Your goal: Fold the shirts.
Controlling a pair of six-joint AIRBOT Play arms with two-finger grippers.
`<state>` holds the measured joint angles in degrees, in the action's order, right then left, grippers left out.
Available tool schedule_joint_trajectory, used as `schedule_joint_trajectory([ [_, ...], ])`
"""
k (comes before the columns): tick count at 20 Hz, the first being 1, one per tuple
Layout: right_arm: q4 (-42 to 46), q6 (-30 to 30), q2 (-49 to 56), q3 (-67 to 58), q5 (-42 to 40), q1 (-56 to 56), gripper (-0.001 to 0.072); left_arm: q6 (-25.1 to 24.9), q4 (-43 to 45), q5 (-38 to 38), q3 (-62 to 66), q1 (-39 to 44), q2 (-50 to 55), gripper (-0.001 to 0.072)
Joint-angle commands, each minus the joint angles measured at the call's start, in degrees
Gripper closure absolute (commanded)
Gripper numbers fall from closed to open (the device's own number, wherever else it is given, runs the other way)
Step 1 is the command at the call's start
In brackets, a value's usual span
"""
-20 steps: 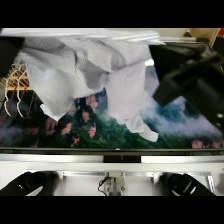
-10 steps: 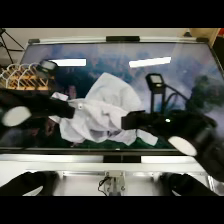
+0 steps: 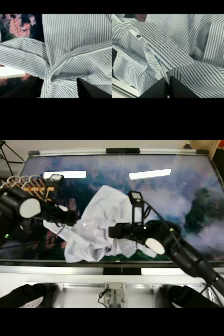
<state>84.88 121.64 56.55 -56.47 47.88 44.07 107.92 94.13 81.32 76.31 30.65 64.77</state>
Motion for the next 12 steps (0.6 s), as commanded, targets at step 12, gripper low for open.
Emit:
schedule_joint_trajectory([
  [12, -0.4, -6.6, 0.4, 0.1, -1.9, 0.0, 0.0631, -12.8, 21.4, 11.4, 2.0, -20.4, -8.1, 0.0089],
])
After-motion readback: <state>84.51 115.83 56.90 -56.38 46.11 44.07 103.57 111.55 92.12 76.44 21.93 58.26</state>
